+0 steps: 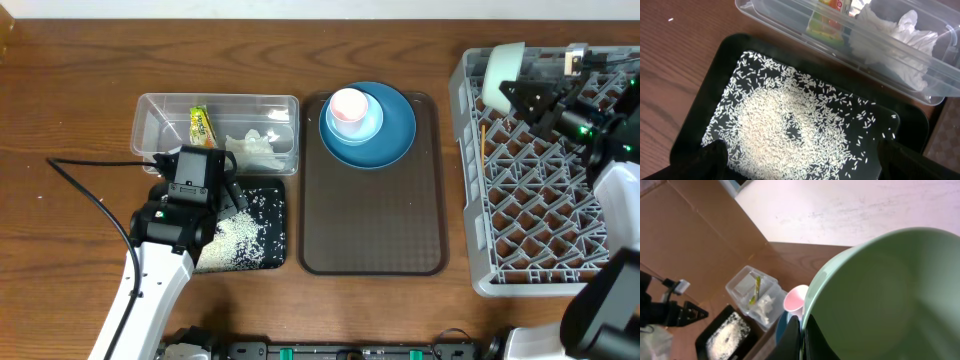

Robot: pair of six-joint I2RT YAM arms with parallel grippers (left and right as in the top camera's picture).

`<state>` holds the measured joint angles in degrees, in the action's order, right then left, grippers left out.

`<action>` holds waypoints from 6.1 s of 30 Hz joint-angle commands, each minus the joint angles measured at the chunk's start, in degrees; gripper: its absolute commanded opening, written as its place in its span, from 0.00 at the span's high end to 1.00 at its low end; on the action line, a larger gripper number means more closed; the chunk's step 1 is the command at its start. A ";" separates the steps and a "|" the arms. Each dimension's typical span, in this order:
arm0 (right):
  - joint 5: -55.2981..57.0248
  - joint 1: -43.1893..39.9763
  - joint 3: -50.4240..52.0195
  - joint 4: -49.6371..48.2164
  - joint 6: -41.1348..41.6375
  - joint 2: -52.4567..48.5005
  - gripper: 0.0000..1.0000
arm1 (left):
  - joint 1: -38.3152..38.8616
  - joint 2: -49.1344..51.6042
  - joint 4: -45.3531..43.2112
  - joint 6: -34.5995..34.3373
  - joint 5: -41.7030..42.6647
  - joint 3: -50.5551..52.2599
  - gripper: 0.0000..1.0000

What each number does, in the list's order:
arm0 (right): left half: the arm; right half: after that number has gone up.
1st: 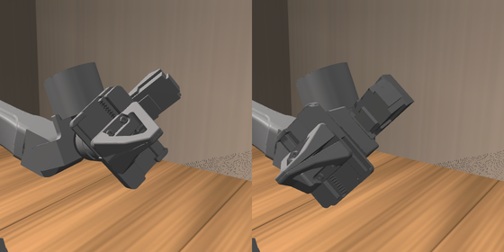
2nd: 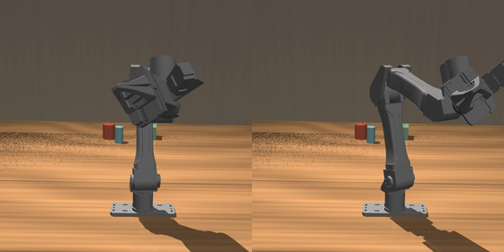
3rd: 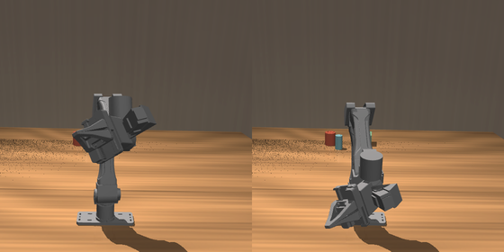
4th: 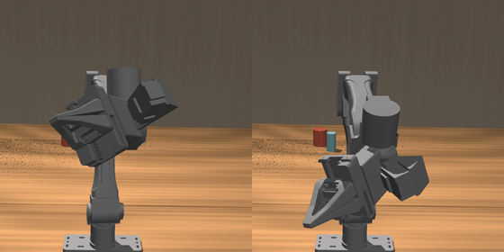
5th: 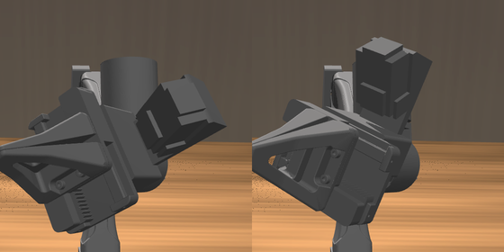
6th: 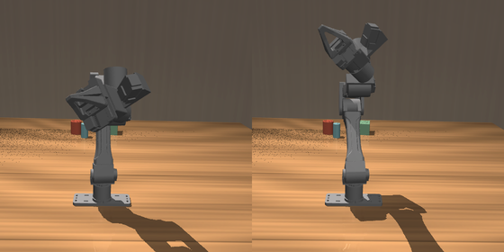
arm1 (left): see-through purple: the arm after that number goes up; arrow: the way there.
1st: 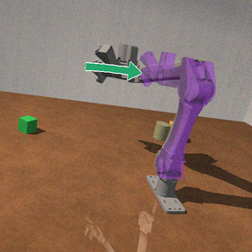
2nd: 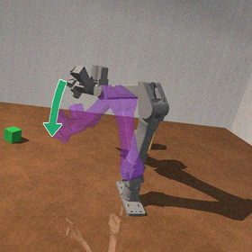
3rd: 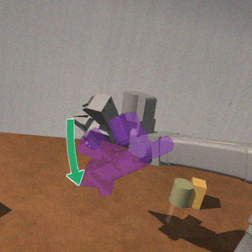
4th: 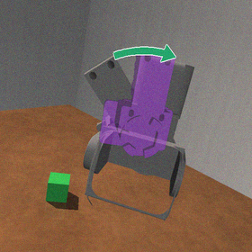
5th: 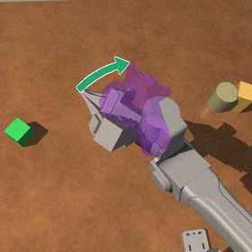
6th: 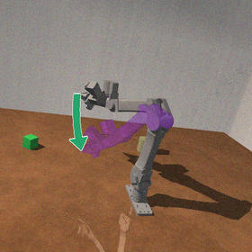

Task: Sort waste into correct bins and load items into the dishwasher rack

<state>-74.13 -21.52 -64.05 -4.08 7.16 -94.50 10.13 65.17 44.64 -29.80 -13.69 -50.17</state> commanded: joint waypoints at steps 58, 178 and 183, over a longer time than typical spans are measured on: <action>-1.46 -1.79 -0.76 -7.91 8.39 -17.16 0.98 | -0.31 0.33 0.11 0.35 -0.48 -0.28 0.02; 84.15 32.30 -0.76 36.79 -5.49 18.12 0.56 | -0.31 0.33 -0.35 0.33 -0.46 -0.28 0.02; 84.21 30.71 -0.76 43.78 -5.51 16.81 0.58 | -0.31 0.33 -0.37 0.31 -0.46 -0.28 0.02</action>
<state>11.18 10.55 -64.58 38.61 -0.14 -76.66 10.13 65.21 44.31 -29.78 -13.69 -50.17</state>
